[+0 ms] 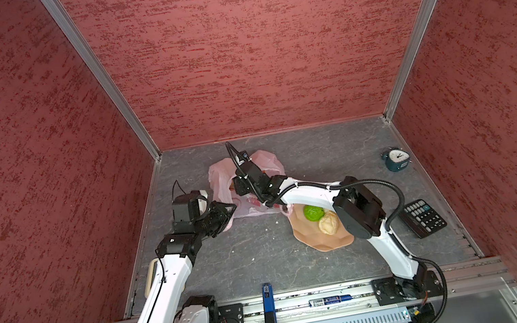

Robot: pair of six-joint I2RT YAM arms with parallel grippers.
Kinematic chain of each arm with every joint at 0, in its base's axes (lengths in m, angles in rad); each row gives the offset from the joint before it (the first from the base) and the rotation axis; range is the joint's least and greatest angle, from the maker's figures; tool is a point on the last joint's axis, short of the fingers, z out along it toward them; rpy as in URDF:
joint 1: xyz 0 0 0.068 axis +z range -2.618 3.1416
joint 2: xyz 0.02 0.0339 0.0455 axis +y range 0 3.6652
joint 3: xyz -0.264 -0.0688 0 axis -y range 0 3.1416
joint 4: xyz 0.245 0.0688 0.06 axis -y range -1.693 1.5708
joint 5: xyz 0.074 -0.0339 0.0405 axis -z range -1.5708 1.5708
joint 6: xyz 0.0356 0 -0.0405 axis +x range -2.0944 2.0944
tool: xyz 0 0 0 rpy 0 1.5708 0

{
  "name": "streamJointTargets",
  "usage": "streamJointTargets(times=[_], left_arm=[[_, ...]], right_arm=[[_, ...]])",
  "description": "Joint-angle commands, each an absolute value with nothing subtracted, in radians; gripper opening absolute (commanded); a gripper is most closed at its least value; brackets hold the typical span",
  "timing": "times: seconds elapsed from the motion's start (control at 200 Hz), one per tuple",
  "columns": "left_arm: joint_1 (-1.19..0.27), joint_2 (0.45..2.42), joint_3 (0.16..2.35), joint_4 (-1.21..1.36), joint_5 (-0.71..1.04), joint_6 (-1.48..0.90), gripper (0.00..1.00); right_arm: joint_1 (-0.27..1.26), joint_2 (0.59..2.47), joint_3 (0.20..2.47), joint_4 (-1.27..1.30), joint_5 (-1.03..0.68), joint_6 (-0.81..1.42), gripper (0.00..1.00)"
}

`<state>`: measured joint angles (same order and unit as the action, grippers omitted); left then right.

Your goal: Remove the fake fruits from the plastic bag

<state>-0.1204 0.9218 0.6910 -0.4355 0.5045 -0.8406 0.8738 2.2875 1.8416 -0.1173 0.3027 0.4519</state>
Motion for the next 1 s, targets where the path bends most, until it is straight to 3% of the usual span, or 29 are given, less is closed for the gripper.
streamJointTargets(times=[0.0,0.115,0.281,0.431,0.496,0.771,0.997], left_arm=[[-0.114,0.908,0.683,-0.356,0.563,-0.866,0.25],[-0.109,0.928,0.679,-0.321,0.588,-0.865,0.26],[-0.102,1.003,0.69,-0.285,0.585,-0.823,0.5],[-0.103,1.112,0.729,-0.257,0.6,-0.784,0.53],[-0.107,1.142,0.74,-0.232,0.62,-0.784,0.52],[-0.153,1.133,0.74,-0.138,0.685,-0.844,0.28],[-0.166,1.032,0.695,-0.135,0.681,-0.887,0.27]], right_arm=[[0.864,2.316,1.886,-0.133,0.352,0.521,0.71],[0.846,2.33,1.904,-0.136,0.335,0.536,0.73],[0.837,2.328,1.908,-0.155,0.318,0.538,0.73],[0.832,2.314,1.886,-0.15,0.306,0.543,0.73],[0.829,2.31,1.878,-0.148,0.304,0.544,0.73],[0.802,2.291,1.824,-0.14,0.325,0.571,0.73],[0.768,2.292,1.819,-0.152,0.364,0.578,0.82]])
